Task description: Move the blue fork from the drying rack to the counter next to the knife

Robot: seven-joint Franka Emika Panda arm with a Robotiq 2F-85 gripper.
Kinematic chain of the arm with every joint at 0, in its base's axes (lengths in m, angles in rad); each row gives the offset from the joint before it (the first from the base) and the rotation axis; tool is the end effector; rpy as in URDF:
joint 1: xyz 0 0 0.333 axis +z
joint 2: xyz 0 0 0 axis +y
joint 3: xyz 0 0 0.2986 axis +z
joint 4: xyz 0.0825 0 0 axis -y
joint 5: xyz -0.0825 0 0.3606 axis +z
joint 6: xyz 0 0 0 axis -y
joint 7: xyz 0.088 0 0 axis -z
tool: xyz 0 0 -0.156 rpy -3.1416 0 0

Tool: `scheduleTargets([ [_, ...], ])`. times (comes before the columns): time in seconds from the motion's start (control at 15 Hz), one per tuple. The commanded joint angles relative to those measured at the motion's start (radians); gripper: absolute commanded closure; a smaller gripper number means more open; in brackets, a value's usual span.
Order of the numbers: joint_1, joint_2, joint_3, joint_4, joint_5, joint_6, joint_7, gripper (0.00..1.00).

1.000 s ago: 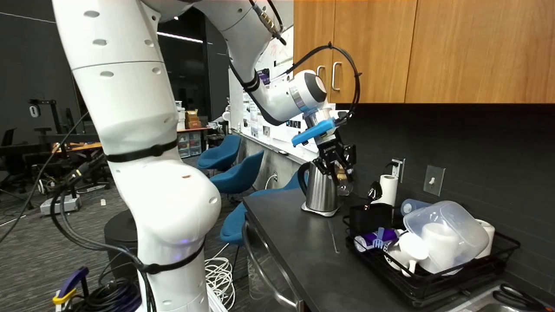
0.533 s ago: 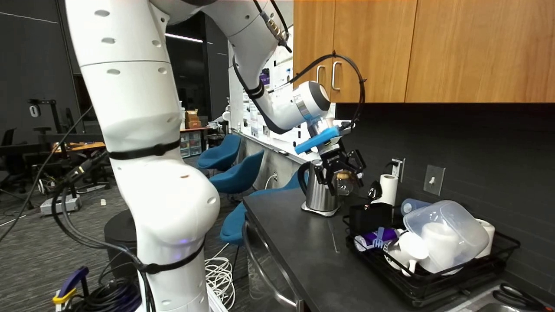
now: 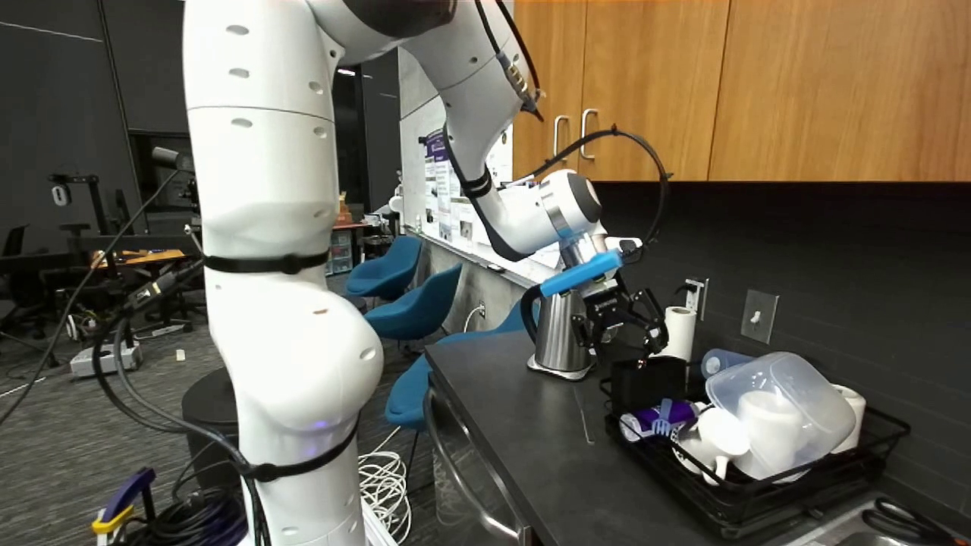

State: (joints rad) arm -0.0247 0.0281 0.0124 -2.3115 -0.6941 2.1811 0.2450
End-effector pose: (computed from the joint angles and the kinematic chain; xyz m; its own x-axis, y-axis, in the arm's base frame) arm 0.4815 -0.0554 0.2827 0.9784 0.1573 -0.1340 0.2040 -0.8373 0.5072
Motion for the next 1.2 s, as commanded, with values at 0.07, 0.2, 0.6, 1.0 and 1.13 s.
scheduleTargets([
  [0.07, 0.006, 0.199, -0.032, 0.125, -0.053, 0.087, 0.022, 0.00],
  [0.2, 0.014, 0.265, -0.046, 0.171, -0.067, 0.106, 0.015, 0.00],
  [0.6, 0.027, 0.327, -0.083, 0.230, -0.069, 0.109, 0.002, 0.00],
  [1.0, 0.035, 0.389, -0.089, 0.287, -0.059, 0.113, -0.008, 0.26],
  [1.13, 0.036, 0.405, -0.089, 0.306, -0.056, 0.119, -0.013, 0.39],
])
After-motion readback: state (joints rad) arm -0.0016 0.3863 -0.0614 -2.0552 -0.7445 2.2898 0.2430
